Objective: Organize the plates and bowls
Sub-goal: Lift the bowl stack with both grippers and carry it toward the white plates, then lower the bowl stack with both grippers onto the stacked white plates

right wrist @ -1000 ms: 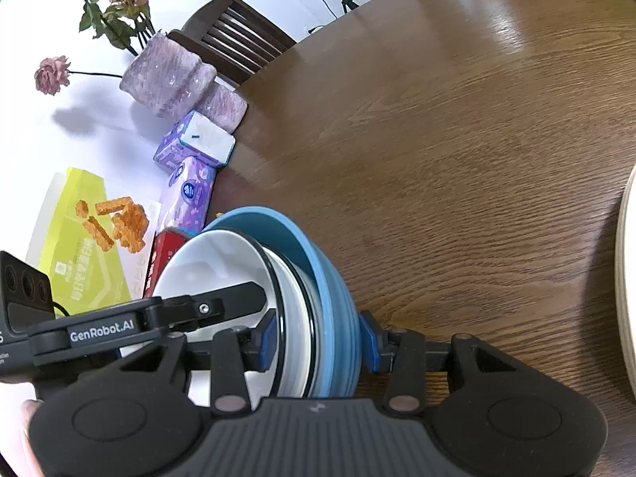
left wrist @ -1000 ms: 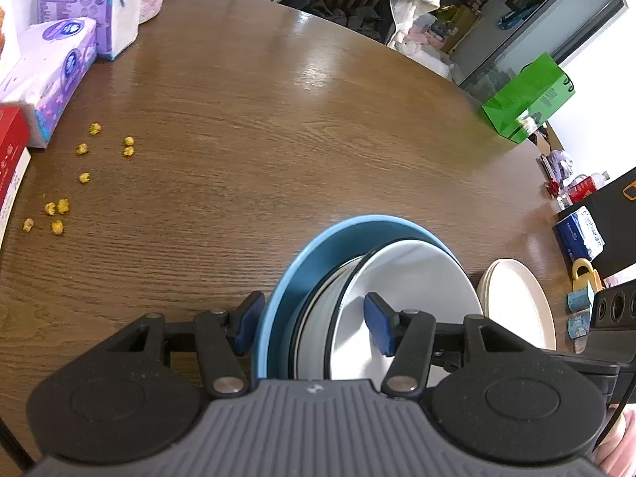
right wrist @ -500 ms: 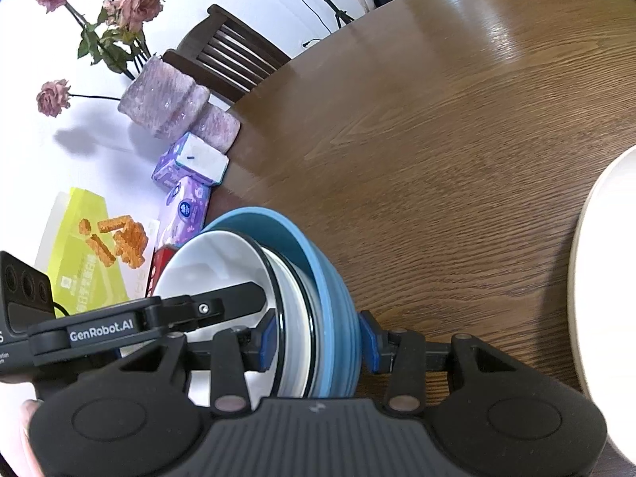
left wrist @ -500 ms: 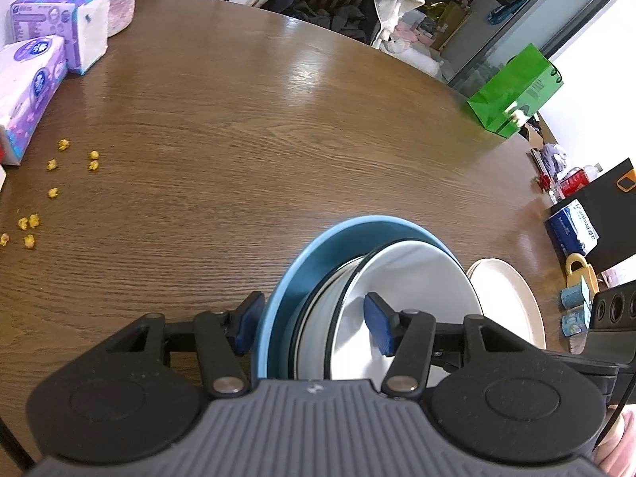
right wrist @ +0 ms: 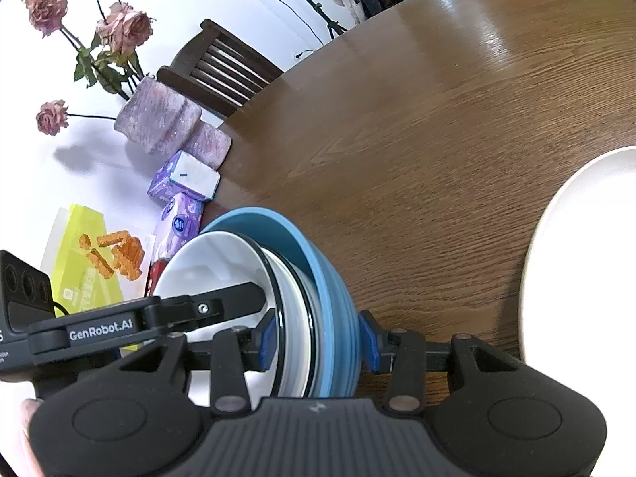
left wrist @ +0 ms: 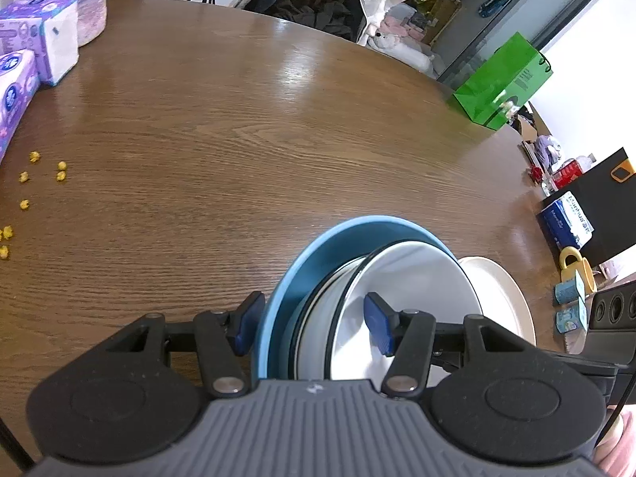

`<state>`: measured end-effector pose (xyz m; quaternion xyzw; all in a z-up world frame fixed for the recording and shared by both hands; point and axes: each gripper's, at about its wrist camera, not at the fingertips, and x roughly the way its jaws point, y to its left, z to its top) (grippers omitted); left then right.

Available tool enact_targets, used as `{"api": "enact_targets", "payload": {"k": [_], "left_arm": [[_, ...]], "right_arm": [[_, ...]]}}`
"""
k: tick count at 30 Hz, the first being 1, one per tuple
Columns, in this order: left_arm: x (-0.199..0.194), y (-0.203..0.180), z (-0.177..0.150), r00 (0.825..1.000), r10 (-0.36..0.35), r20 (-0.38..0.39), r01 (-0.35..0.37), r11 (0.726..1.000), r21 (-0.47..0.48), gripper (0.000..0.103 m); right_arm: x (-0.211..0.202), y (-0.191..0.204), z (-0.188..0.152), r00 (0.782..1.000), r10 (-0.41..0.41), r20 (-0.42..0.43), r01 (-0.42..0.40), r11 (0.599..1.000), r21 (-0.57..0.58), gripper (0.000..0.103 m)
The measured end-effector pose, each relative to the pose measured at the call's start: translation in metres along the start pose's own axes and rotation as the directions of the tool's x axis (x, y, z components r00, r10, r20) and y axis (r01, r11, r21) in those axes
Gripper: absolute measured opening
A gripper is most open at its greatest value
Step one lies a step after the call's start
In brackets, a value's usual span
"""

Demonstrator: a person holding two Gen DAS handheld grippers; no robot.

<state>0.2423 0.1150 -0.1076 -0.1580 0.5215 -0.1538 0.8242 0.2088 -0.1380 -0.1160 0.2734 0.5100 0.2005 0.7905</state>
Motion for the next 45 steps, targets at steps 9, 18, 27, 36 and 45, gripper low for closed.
{"api": "enact_targets", "payload": {"k": [9, 18, 27, 36, 45], "left_arm": [[0.009, -0.021, 0.0, 1.0, -0.007, -0.007, 0.007, 1.0, 0.018, 0.056], [0.015, -0.043, -0.002, 1.0, -0.013, -0.004, 0.013, 0.999, 0.033, 0.055], [0.023, -0.066, -0.005, 1.0, -0.019, 0.002, 0.019, 0.999, 0.041, 0.055], [0.03, -0.086, -0.006, 1.0, -0.025, 0.007, 0.025, 0.998, 0.049, 0.055], [0.036, -0.1, -0.007, 1.0, -0.028, 0.01, 0.028, 0.998, 0.051, 0.055]], "right_arm": [[-0.013, -0.016, 0.004, 1.0, -0.007, 0.015, 0.007, 1.0, 0.014, 0.041], [-0.028, -0.034, 0.008, 0.999, -0.021, 0.029, 0.02, 1.0, 0.02, 0.041], [-0.045, -0.053, 0.011, 0.999, -0.025, 0.042, 0.024, 0.999, 0.026, 0.041], [-0.062, -0.072, 0.013, 0.998, -0.027, 0.056, 0.026, 0.999, 0.026, 0.041], [-0.075, -0.086, 0.016, 0.998, -0.028, 0.064, 0.027, 0.999, 0.025, 0.041]]}}
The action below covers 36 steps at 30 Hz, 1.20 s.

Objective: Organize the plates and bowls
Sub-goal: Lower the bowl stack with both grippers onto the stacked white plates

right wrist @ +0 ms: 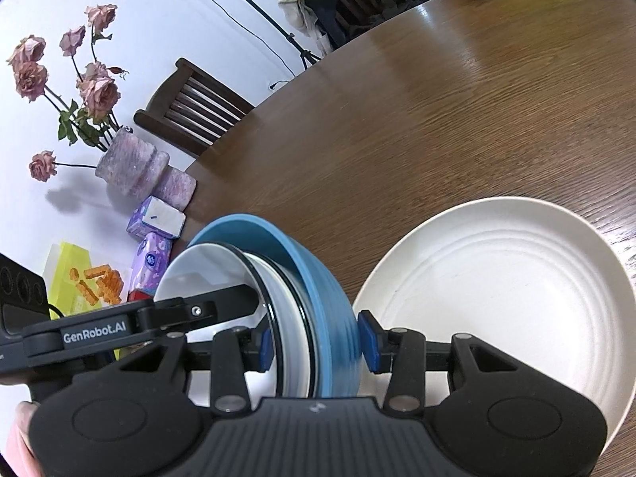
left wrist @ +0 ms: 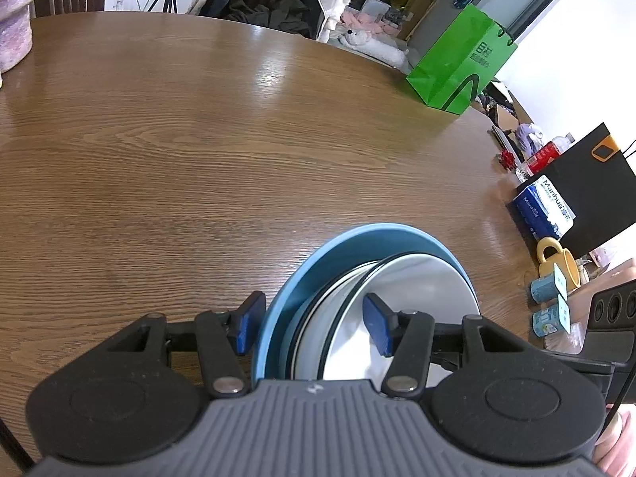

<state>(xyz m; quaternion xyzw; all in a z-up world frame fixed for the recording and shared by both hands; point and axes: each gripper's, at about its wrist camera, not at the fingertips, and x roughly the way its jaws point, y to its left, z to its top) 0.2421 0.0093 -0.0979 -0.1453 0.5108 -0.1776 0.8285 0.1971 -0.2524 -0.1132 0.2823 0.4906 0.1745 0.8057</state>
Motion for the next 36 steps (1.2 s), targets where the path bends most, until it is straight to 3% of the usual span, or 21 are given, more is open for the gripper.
{"api": "enact_targets", "payload": {"k": [36], "left_arm": [[0.036, -0.05, -0.01, 0.999, -0.045, -0.007, 0.045, 0.999, -0.018, 0.055]], "right_arm": [[-0.037, -0.048, 0.015, 0.999, -0.048, -0.003, 0.048, 0.999, -0.017, 0.041]]}}
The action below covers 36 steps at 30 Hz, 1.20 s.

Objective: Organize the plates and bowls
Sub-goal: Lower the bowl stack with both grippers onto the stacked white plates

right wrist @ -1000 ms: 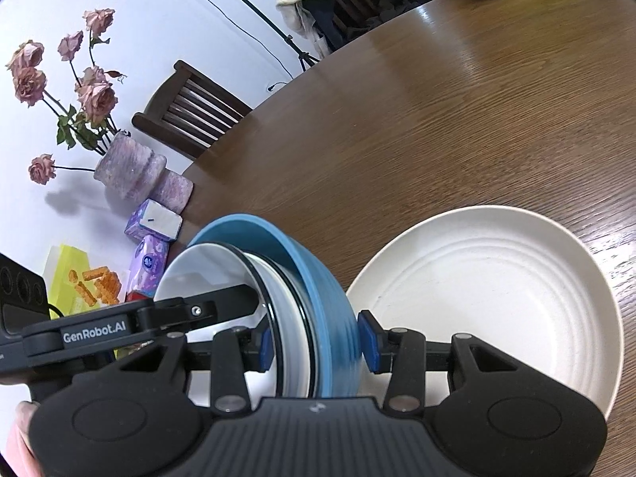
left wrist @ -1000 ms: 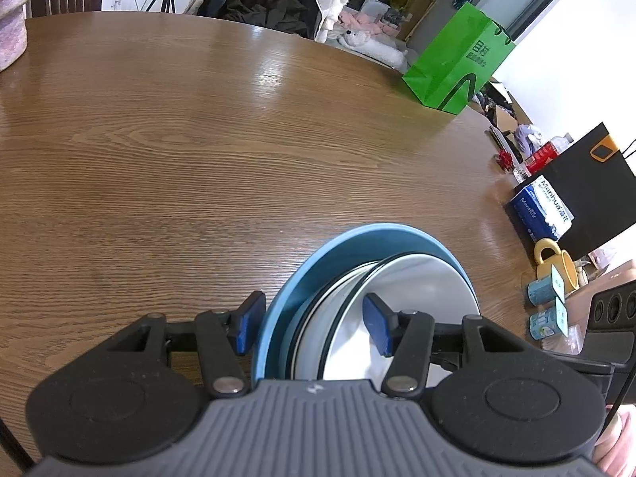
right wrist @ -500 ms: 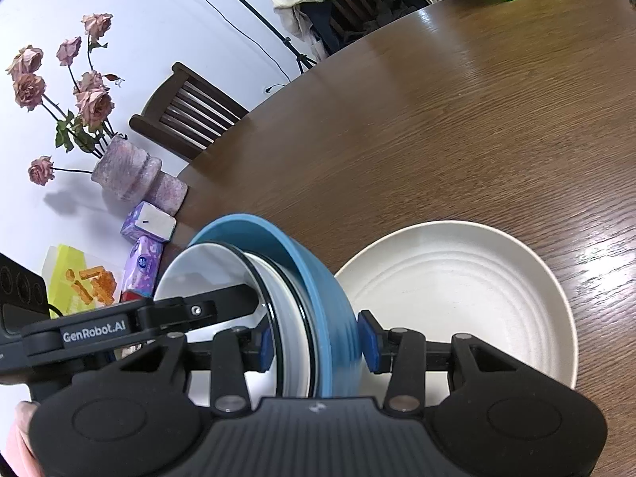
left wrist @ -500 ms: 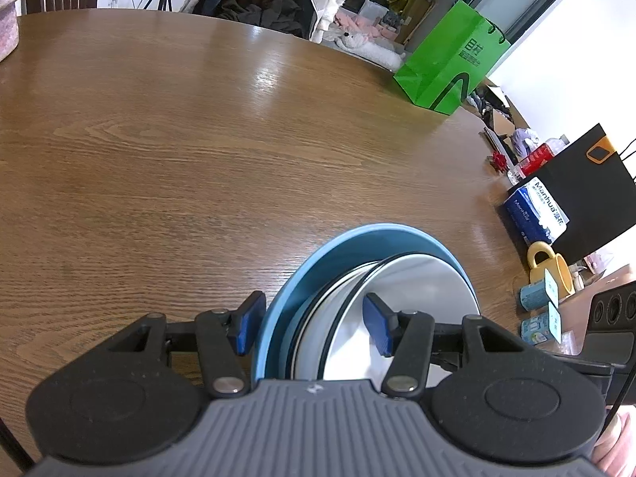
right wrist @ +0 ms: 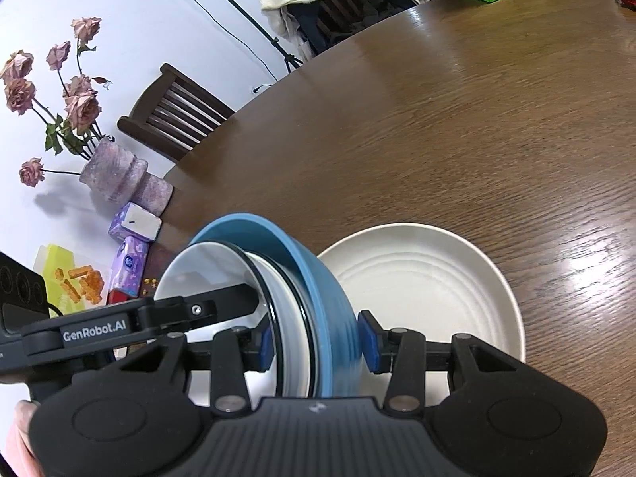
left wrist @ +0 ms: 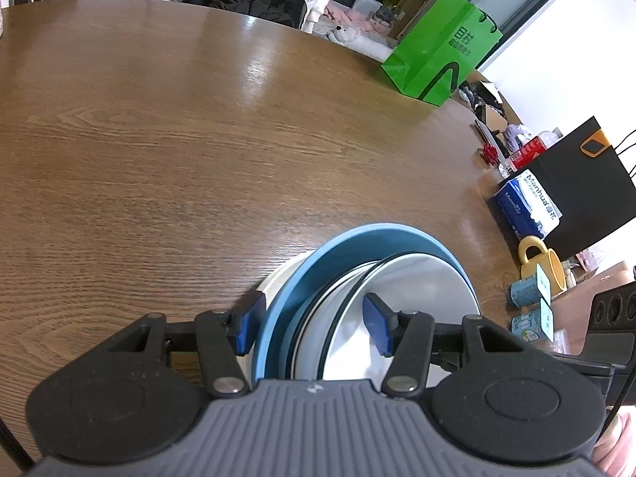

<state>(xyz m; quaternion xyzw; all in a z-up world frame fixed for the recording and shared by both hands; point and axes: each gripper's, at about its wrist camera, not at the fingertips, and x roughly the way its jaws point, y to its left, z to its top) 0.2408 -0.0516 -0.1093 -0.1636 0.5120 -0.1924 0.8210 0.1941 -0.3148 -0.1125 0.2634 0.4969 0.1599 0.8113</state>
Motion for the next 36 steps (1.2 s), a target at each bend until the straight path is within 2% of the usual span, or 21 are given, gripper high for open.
{"api": "enact_targets", "payload": {"k": [21, 36], "left_arm": [[0.032, -0.011, -0.012, 0.999, -0.015, -0.043, 0.013, 0.999, -0.042, 0.055], [0.039, -0.017, -0.012, 0.999, 0.018, -0.033, -0.019, 0.999, -0.047, 0.054]], "right_arm": [[-0.005, -0.027, 0.0, 0.998, -0.054, -0.043, 0.054, 0.999, 0.007, 0.041], [-0.002, -0.031, 0.002, 0.995, -0.072, -0.064, 0.071, 0.997, -0.01, 0.04]]}}
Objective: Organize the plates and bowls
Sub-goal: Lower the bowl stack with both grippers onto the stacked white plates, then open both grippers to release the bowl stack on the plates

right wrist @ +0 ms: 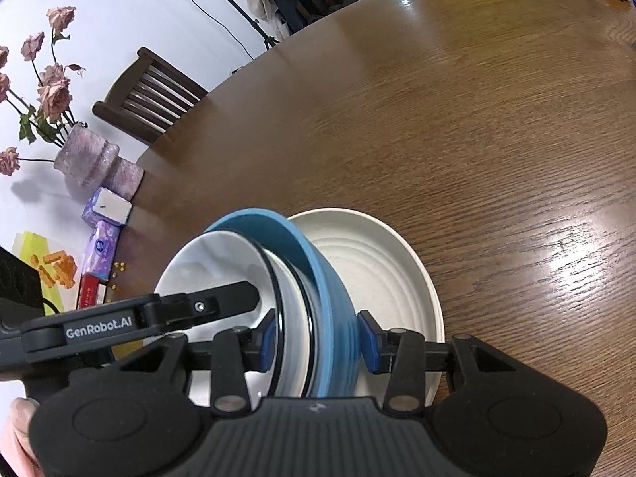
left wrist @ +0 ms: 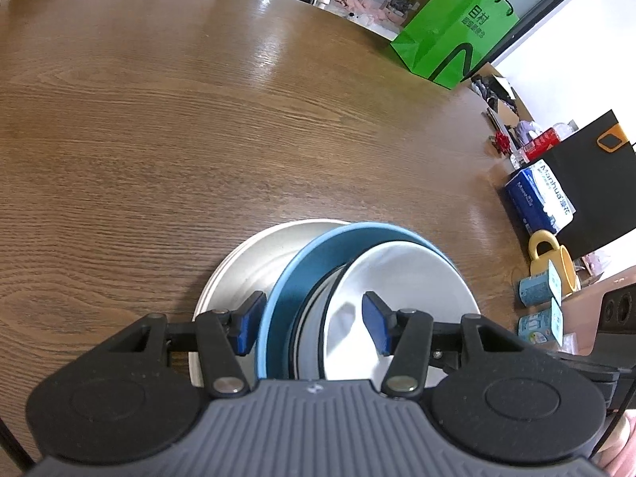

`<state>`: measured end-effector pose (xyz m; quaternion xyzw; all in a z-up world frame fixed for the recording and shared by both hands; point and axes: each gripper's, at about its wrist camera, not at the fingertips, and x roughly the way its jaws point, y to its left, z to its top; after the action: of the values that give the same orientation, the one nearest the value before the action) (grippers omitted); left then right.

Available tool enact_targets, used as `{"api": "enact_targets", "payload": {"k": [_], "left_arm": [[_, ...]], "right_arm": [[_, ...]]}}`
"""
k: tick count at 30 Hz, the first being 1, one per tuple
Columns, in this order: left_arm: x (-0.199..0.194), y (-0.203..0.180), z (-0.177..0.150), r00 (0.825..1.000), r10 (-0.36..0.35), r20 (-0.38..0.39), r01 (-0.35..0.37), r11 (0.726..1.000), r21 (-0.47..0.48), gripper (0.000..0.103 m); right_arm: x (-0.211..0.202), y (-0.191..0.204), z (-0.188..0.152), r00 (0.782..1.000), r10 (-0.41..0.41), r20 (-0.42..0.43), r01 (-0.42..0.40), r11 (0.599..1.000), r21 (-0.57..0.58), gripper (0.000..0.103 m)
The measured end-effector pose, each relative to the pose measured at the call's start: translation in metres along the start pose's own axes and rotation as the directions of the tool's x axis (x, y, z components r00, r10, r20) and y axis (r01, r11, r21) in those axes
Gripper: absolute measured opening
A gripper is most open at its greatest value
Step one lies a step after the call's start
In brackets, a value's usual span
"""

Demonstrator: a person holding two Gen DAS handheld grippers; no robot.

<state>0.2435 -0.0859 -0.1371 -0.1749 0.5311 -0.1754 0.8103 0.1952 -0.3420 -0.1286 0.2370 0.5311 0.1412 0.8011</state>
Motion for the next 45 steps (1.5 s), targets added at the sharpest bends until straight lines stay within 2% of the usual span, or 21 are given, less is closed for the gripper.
{"api": "enact_targets", "payload": {"k": [5, 11, 13, 17, 19, 23, 25, 27, 30, 32, 34, 41, 43, 45], "left_arm": [[-0.004, -0.004, 0.0, 1.0, 0.001, 0.018, -0.001, 1.0, 0.019, 0.06], [-0.014, -0.011, -0.001, 0.998, 0.03, 0.062, -0.033, 0.998, 0.053, 0.076], [-0.021, -0.01, -0.001, 0.996, 0.037, 0.083, -0.042, 0.998, 0.054, 0.082], [-0.039, -0.012, -0.004, 0.99, 0.045, 0.136, -0.055, 0.996, 0.073, 0.092], [-0.051, -0.016, -0.007, 0.983, 0.046, 0.177, -0.062, 0.994, 0.09, 0.1], [-0.076, -0.025, -0.015, 0.954, 0.071, 0.29, -0.11, 0.987, 0.119, 0.103], [-0.088, -0.03, -0.021, 0.932, 0.092, 0.35, -0.15, 0.978, 0.142, 0.103], [-0.097, -0.035, -0.029, 0.905, 0.115, 0.409, -0.196, 0.967, 0.161, 0.103], [-0.109, -0.039, -0.044, 0.863, 0.143, 0.485, -0.265, 0.945, 0.192, 0.103], [-0.116, -0.041, -0.052, 0.844, 0.155, 0.514, -0.296, 0.933, 0.205, 0.103], [-0.123, -0.04, -0.062, 0.834, 0.162, 0.527, -0.314, 0.926, 0.211, 0.103], [-0.157, -0.028, -0.095, 0.816, 0.158, 0.557, -0.322, 0.923, 0.211, 0.103], [-0.17, -0.021, -0.107, 0.806, 0.16, 0.569, -0.333, 0.919, 0.212, 0.103], [-0.181, -0.016, -0.119, 0.805, 0.16, 0.572, -0.331, 0.92, 0.209, 0.103]], "right_arm": [[-0.001, -0.002, 0.001, 1.0, -0.004, 0.002, 0.004, 1.0, -0.004, 0.04], [-0.008, -0.001, 0.0, 1.0, -0.008, 0.025, 0.008, 1.0, -0.022, 0.043], [-0.014, 0.001, 0.0, 0.999, -0.007, 0.042, 0.008, 1.0, -0.03, 0.058], [-0.027, 0.005, -0.003, 0.996, -0.025, 0.08, 0.031, 0.997, -0.069, 0.069], [-0.035, 0.007, -0.005, 0.994, -0.034, 0.108, 0.044, 0.995, -0.093, 0.079], [-0.054, 0.016, -0.009, 0.98, -0.05, 0.194, 0.079, 0.986, -0.144, 0.086], [-0.063, 0.021, -0.014, 0.966, -0.063, 0.252, 0.108, 0.98, -0.169, 0.101], [-0.072, 0.029, -0.02, 0.947, -0.075, 0.313, 0.143, 0.969, -0.201, 0.103], [-0.081, 0.038, -0.03, 0.927, -0.097, 0.363, 0.188, 0.956, -0.224, 0.103], [-0.087, 0.044, -0.039, 0.914, -0.106, 0.391, 0.206, 0.953, -0.223, 0.103], [-0.094, 0.05, -0.048, 0.901, -0.117, 0.417, 0.224, 0.95, -0.216, 0.103], [-0.114, 0.08, -0.082, 0.862, -0.149, 0.484, 0.276, 0.939, -0.204, 0.103], [-0.118, 0.088, -0.095, 0.854, -0.15, 0.499, 0.277, 0.942, -0.192, 0.103], [-0.121, 0.097, -0.108, 0.849, -0.156, 0.505, 0.284, 0.94, -0.187, 0.103]]}}
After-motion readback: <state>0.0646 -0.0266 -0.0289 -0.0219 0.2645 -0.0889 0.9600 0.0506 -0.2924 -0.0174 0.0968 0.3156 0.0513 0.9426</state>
